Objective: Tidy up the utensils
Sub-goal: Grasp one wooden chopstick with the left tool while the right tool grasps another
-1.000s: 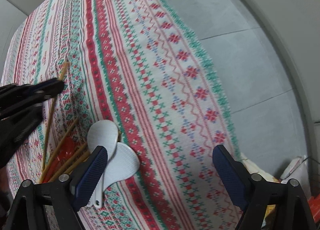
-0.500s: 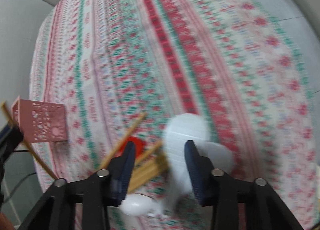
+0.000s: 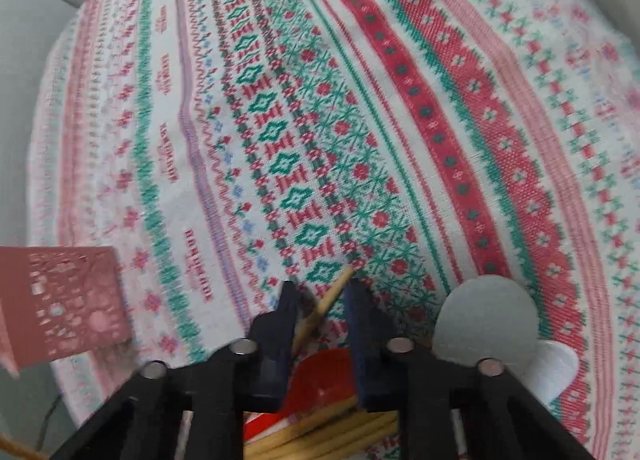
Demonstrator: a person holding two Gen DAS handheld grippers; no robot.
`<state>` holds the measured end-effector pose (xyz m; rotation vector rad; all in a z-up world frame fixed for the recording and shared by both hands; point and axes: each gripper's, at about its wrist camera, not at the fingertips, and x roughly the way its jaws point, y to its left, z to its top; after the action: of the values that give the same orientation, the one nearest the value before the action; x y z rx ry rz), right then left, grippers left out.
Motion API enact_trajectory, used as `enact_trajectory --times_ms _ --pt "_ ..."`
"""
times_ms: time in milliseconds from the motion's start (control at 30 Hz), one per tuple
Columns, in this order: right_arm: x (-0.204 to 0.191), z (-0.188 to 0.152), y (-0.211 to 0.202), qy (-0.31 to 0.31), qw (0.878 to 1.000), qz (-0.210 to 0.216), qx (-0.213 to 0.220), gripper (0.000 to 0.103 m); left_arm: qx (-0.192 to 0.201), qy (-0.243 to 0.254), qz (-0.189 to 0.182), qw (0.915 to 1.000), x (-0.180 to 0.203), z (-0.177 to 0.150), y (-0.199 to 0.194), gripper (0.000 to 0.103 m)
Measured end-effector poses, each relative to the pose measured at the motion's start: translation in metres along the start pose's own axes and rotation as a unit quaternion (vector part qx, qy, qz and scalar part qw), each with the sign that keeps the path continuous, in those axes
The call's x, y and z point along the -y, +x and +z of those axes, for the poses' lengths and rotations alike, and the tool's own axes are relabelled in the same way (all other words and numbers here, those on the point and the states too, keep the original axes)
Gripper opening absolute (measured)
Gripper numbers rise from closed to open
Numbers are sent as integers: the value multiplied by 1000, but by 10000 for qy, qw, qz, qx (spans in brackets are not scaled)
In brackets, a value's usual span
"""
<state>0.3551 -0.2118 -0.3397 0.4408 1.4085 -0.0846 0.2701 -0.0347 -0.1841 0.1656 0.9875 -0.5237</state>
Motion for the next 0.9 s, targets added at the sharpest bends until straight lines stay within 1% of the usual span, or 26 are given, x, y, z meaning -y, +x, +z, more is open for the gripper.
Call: enact_trajectory --times_ms 33,100,200,267,333,433,533,633,700,733,767,800,867,900 --pt "-6 -2 1 -38 9998 -162 84 14 9 2 -15 10000 0 -1 -1 8" --pt "-12 -3 1 -57 9992 -342 219 13 28 -12 -14 10000 -1 -3 -2 8" --pt "-18 -3 5 44 9986 -350 382 10 61 -123 -16 9999 -8 -5 -5 8" --pt "-19 0 4 167 9987 -210 436 7 90 -193 -6 9998 -12 -7 -8 8" --pt "-15 1 2 272 9985 -3 483 0 131 -257 3 9996 -16 -8 -12 8" --pt "-12 2 0 397 9975 412 417 0 206 -316 33 9993 -20 -10 -19 8" --pt "-13 3 -5 424 9958 661 462 0 317 -335 89 9989 -21 -11 -27 8" --pt "-17 2 -18 341 9950 750 565 0 405 -370 107 9984 -23 -11 -34 8" --pt "-17 1 -20 290 9960 685 491 0 426 -392 122 9982 -25 -10 -37 8" --pt "-15 0 -20 318 9962 683 433 3 424 -396 129 9982 -26 -11 -37 8" --pt "-12 0 -16 420 9968 591 323 4 416 -401 140 9982 -26 -11 -37 8" --pt "-9 0 -13 491 9971 517 247 7 398 -404 161 9983 -27 -11 -36 8" --pt "-6 -2 -9 576 9975 388 163 21 371 -412 201 9983 -28 -11 -34 8" --pt "-8 -3 -7 584 9976 342 169 39 365 -419 209 9982 -28 -11 -34 8"
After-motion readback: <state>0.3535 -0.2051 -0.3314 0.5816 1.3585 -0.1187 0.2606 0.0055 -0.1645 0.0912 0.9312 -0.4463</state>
